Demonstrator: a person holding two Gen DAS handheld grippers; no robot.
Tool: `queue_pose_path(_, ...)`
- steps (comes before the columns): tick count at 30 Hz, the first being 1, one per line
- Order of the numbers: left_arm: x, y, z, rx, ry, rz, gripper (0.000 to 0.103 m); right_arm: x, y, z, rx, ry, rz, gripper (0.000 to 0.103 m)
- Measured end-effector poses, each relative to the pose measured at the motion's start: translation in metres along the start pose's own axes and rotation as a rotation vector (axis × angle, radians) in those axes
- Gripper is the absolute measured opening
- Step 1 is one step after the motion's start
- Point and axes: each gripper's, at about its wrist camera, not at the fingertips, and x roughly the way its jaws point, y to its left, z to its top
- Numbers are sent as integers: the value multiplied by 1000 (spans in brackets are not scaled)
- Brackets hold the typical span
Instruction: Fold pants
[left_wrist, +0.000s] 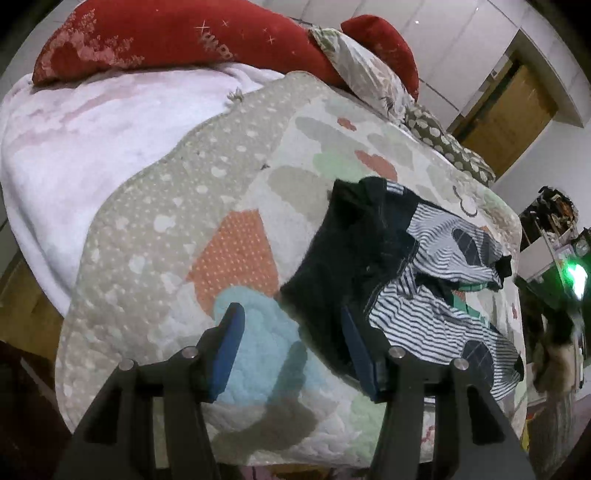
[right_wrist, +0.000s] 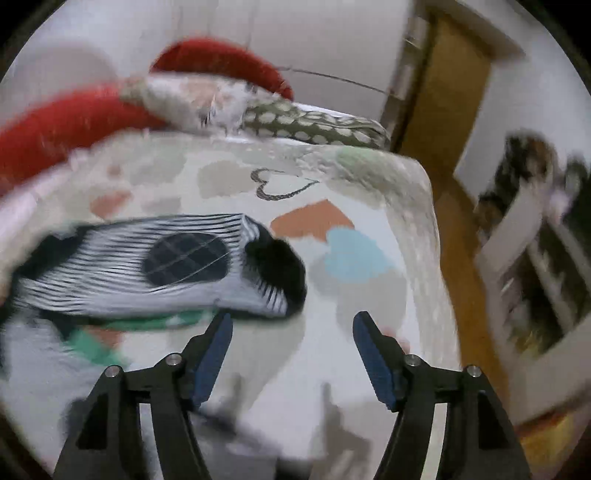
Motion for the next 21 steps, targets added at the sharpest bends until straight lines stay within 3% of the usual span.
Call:
queue_pose_path(4, 1, -2, -2, 21, 10, 14, 54, 69, 7, 25, -57, 110, -43, 69)
queue_pose_path(5, 2, -2, -2, 22, 13, 13, 54, 77, 3, 29, -27, 125, -16, 59)
queue_pose_path(6, 2, -2, -2, 21, 14, 13, 54, 81, -4, 31, 24, 141, 35, 16)
queue_pose_path(7, 4, -2, 0, 19, 14, 11, 54, 85, -11, 31, 79, 159, 84, 11)
queue_pose_path(8, 5, -3, 0, 17, 15, 8, 54, 83, -27, 30, 196, 165, 171, 11)
queue_pose_path(14, 16, -17, -2, 36, 46, -38, 54, 58, -93, 0, 597, 148, 373, 10)
queue_pose_path(21, 12, -19, -6, 43, 58, -47, 54, 52, -143, -36, 925, 192, 591, 11)
